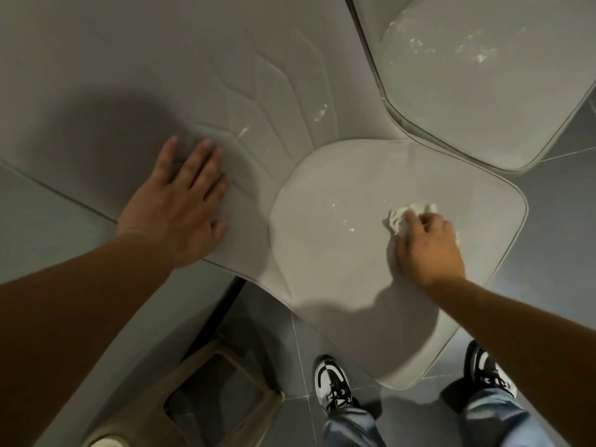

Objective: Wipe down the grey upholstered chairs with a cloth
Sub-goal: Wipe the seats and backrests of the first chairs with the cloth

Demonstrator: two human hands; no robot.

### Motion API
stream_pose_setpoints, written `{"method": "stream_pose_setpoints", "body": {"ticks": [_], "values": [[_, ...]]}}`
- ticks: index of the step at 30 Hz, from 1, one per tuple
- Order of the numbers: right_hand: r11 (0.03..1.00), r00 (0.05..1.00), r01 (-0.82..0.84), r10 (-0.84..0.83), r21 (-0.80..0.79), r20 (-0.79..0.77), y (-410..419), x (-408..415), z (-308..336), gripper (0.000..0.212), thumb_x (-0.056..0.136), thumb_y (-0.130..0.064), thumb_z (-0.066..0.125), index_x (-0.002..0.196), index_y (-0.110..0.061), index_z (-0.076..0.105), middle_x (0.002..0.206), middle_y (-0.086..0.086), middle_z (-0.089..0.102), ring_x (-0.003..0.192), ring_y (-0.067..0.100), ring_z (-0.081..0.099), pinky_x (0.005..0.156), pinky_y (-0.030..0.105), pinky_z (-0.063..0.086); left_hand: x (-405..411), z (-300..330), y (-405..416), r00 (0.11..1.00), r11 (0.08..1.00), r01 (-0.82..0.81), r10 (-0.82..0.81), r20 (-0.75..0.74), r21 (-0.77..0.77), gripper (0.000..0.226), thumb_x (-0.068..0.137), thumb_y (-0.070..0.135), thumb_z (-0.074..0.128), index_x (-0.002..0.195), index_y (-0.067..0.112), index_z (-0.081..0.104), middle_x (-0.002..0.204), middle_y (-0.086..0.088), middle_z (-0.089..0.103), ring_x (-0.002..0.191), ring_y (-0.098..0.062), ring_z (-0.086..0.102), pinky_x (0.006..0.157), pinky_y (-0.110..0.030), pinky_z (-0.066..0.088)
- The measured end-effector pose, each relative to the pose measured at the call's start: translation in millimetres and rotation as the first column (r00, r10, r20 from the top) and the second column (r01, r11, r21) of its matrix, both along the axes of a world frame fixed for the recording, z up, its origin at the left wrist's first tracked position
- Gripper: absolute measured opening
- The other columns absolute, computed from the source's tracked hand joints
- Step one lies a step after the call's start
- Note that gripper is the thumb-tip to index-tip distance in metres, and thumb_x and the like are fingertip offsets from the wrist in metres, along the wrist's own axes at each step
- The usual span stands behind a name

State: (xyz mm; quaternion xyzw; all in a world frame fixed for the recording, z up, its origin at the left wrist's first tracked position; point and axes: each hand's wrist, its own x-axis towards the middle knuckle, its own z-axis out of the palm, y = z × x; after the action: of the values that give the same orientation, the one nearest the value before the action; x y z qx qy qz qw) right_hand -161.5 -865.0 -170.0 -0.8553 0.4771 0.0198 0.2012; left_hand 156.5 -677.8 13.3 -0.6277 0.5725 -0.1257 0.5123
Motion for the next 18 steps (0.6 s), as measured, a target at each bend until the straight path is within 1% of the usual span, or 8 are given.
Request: {"method": "stream_pose_setpoints", "body": {"ticks": [3,6,8,10,12,14,16,18], "values": [[0.984,0.983,-0.168,0.163,0.054,0.081,39,2,9,0.031,0.090,-0.030,0.055,0.120,-0.024,0.060,0.117,0.012,0.055,0.103,0.034,0.051,0.087,0.040,0.048,-2,3,0,1.000,1.000,0.009,-0.009,-0.011,0.006,0.093,0.081,0.053,-0.027,0.162,0.019,0.003,0.169,-0.016,-0.011,0.154,-0.037,-0.016,0.107,-0.067,-0.030],[0.941,0.931,-0.329,0.308,0.083,0.194,56,8,19,0.034,0.086,-0.035,0.052,0.115,-0.025,0.066,0.114,0.002,0.064,0.097,0.028,0.061,0.076,0.036,0.054,-6,8,0,1.000,1.000,0.006,-0.006,-0.019,0.005,0.090,0.086,0.057,-0.021,0.162,0.017,0.003,0.169,-0.017,-0.010,0.154,-0.038,-0.016,0.109,-0.067,-0.028],[0.950,0.923,-0.314,0.305,-0.003,0.235,47,21,23,0.038,0.085,-0.036,0.049,0.114,-0.018,0.066,0.100,0.008,0.065,0.087,0.032,0.062,0.072,0.036,0.052,-5,9,2,1.000,1.000,-0.002,0.002,-0.031,-0.002,0.087,0.090,0.062,-0.013,0.162,0.016,0.001,0.169,-0.018,-0.012,0.154,-0.038,-0.017,0.110,-0.066,-0.028],[0.976,0.942,-0.188,0.212,-0.113,0.262,25,42,25,0.035,0.084,-0.028,0.054,0.114,-0.015,0.065,0.093,0.013,0.061,0.083,0.038,0.057,0.075,0.041,0.048,-5,11,1,0.999,1.000,-0.009,0.009,-0.047,-0.006,0.088,0.090,0.065,-0.010,0.162,0.016,0.001,0.168,-0.019,-0.013,0.154,-0.039,-0.018,0.111,-0.066,-0.025],[0.976,0.956,-0.104,0.151,-0.190,0.253,0,64,26,0.033,0.087,-0.026,0.054,0.118,-0.017,0.062,0.099,0.014,0.058,0.090,0.037,0.054,0.082,0.042,0.044,-5,13,0,0.998,1.000,-0.012,0.012,-0.063,-0.002,0.089,0.090,0.066,-0.009,0.162,0.015,0.000,0.168,-0.020,-0.013,0.154,-0.039,-0.018,0.112,-0.066,-0.023],[0.976,0.968,-0.109,0.147,-0.189,0.203,-19,89,22,0.034,0.093,-0.033,0.048,0.123,-0.023,0.059,0.114,0.010,0.057,0.105,0.033,0.052,0.092,0.041,0.039,-3,12,1,0.998,1.000,0.002,-0.001,-0.070,0.010,0.091,0.089,0.068,-0.009,0.162,0.015,-0.001,0.168,-0.020,-0.013,0.153,-0.039,-0.019,0.113,-0.066,-0.022],[0.976,0.975,-0.187,0.199,-0.114,0.102,-28,114,14,0.038,0.099,-0.043,0.037,0.128,-0.028,0.056,0.132,0.005,0.053,0.126,0.029,0.043,0.104,0.042,0.032,-2,11,2,0.997,1.000,0.013,-0.011,-0.074,0.027,0.092,0.088,0.069,-0.009,0.162,0.015,0.000,0.168,-0.020,-0.014,0.153,-0.040,-0.020,0.113,-0.067,-0.022],[0.950,0.952,-0.307,0.307,-0.057,-0.006,-21,128,0,0.043,0.100,-0.047,0.032,0.135,-0.029,0.050,0.148,0.003,0.041,0.142,0.026,0.025,0.112,0.045,0.022,0,11,4,0.997,0.999,0.032,-0.030,-0.073,0.031,0.092,0.088,0.069,-0.010,0.162,0.015,0.000,0.168,-0.021,-0.014,0.153,-0.041,-0.019,0.114,-0.067,-0.019]]}}
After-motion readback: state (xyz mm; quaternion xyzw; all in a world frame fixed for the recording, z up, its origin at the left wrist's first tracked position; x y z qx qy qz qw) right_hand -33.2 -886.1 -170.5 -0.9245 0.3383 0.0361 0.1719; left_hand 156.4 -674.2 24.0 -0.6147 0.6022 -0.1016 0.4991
